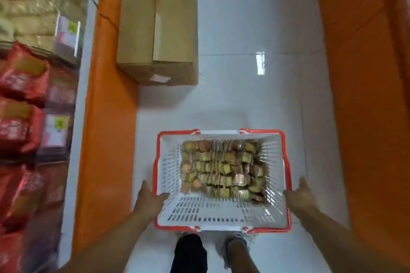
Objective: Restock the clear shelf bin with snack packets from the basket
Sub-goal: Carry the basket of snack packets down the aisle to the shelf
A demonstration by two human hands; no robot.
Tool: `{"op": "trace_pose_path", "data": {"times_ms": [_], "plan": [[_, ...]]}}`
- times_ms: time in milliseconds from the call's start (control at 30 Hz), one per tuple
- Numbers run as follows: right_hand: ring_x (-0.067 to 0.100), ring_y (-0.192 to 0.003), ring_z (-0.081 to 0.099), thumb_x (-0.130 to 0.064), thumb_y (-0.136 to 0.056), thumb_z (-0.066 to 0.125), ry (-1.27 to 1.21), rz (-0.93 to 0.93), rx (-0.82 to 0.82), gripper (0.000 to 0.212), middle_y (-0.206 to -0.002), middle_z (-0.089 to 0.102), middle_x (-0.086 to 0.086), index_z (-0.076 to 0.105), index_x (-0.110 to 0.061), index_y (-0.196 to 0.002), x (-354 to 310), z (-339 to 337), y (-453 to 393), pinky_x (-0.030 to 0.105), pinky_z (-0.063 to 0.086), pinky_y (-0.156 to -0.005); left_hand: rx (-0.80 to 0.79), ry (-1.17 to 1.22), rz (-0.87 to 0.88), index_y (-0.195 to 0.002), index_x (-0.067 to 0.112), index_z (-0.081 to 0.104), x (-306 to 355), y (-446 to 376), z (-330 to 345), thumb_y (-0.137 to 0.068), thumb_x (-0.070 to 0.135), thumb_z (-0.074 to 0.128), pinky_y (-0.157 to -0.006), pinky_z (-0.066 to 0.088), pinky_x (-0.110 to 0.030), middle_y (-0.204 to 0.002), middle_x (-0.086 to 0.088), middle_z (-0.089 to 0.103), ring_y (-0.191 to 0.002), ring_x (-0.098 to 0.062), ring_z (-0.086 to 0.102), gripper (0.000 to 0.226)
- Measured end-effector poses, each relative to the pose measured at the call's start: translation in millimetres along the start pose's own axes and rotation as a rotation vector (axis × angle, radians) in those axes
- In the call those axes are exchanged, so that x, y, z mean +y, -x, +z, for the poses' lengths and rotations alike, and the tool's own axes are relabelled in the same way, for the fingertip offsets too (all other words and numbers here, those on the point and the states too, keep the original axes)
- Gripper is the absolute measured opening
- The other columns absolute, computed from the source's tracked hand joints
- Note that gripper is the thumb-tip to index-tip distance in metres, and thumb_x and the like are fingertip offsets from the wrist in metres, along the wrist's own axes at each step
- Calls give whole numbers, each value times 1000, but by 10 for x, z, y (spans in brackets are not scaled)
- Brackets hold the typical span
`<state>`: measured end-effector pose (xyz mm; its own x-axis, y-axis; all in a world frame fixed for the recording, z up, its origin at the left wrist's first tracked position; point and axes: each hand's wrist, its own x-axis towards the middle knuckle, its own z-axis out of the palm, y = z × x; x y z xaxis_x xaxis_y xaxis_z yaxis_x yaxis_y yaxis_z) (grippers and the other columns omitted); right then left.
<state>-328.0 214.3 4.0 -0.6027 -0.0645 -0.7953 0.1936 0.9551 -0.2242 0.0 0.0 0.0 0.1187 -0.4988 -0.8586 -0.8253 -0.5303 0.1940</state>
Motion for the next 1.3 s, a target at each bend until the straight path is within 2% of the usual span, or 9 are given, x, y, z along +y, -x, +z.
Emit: {"op": "trace_pose_path", "data": {"times_ms": [100,200,600,733,800,900,967,1133,1300], "plan": [[38,-102,61,-8,-96,57,114,-118,26,53,-129,62,19,41,-14,-146,197,287,-329,41,48,-89,-31,54,0,-147,6,45,-176,-435,185,-95,16,71,-105,49,-52,-141,-17,60,-119,-37,62,59],[37,-93,61,-10,-99,54,164,-94,71,37,-120,66,19,51,-11,-135,294,344,-547,37,44,-80,-31,10,-24,-141,5,53,-261,-619,178,-100,16,63,-101,52,-53,-133,-18,65,-113,-38,66,43],[26,-78,56,-17,-94,69,270,-149,-42,44,-97,65,11,57,-8,-136,-939,-1617,637,31,41,-70,-55,-30,99,-151,6,40,1228,1299,-1126,-101,5,57,-92,48,-40,-142,-16,56,-101,-28,57,52],[27,-92,66,-24,-97,63,346,-218,-52,38,-109,69,12,57,-7,-131,-1849,-2561,1333,33,52,-75,50,77,188,-158,10,30,2071,2128,-1827,-103,15,60,-59,41,-30,-131,-15,60,-65,-12,50,63],[19,-78,66,-19,-93,66,317,-253,-11,29,-97,71,8,64,-8,-119,-2293,-3008,1496,26,49,-60,74,91,252,-157,8,33,2533,2398,-2087,-102,16,61,-52,44,-29,-120,-18,65,-58,-16,49,61],[12,-56,65,-13,-85,71,251,-252,27,27,-72,71,-1,68,-8,-111,-2997,-3595,1646,19,47,-43,100,134,347,-142,0,50,3238,2668,-2456,-98,12,66,-84,56,-46,-124,-22,66,-95,-36,66,48],[14,-55,64,-16,-85,75,205,-216,34,39,-69,68,1,65,-6,-121,-3491,-3833,1679,19,48,-42,90,175,342,-149,2,43,3730,2743,-2707,-100,18,66,-79,53,-40,-134,-19,61,-99,-35,65,56],[32,-80,65,-12,-89,70,65,-160,63,23,-84,65,16,66,4,-106,-4732,-4181,1477,47,58,-86,-44,136,376,-149,0,43,4820,2458,-3206,-99,17,67,-106,49,-48,-143,-17,57,-123,-38,60,58],[30,-87,68,-16,-93,69,67,-173,51,16,-88,67,15,62,-1,-91,-5830,-4494,1258,38,57,-74,-9,150,417,-155,2,34,5951,2230,-3609,-101,18,64,-103,48,-46,-153,-17,46,-131,-41,53,64]]}}
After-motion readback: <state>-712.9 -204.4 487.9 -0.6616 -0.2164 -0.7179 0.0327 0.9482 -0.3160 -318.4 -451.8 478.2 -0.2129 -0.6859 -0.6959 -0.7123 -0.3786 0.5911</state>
